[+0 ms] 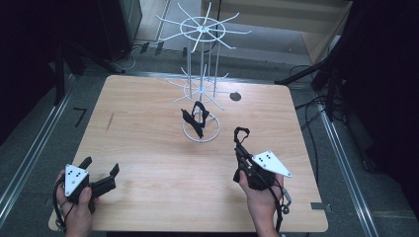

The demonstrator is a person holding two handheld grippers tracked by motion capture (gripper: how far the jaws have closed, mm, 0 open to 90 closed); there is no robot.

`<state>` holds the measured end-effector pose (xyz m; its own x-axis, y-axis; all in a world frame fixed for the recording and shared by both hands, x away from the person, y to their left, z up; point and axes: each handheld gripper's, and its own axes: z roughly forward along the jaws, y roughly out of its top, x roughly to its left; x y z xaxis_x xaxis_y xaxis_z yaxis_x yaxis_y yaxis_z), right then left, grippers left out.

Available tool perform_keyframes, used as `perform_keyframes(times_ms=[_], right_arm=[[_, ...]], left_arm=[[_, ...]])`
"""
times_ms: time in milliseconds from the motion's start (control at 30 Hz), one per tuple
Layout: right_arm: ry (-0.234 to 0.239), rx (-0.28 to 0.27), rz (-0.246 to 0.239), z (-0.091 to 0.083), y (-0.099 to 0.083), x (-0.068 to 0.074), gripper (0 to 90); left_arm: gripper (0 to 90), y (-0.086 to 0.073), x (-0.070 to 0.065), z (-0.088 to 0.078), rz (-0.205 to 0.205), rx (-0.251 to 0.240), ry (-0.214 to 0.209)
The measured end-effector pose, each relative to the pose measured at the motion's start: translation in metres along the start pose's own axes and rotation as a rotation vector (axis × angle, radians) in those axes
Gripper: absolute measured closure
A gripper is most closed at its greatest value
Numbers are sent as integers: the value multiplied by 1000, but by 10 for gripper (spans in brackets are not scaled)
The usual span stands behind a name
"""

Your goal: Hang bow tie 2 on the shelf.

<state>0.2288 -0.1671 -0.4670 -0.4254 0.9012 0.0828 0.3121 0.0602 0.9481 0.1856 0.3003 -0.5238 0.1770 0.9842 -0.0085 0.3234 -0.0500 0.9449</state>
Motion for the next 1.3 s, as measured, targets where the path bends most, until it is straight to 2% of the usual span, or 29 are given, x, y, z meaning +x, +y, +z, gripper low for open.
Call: perform_keyframes(times_ms=[567,1300], right_arm=[[12,-32,-7,-1,9,7,864],[24,-65,-11,-1,25,10,864]], left_arm=[[81,0,0,0,-1,0,1],[81,0,0,0,0,-1,0]])
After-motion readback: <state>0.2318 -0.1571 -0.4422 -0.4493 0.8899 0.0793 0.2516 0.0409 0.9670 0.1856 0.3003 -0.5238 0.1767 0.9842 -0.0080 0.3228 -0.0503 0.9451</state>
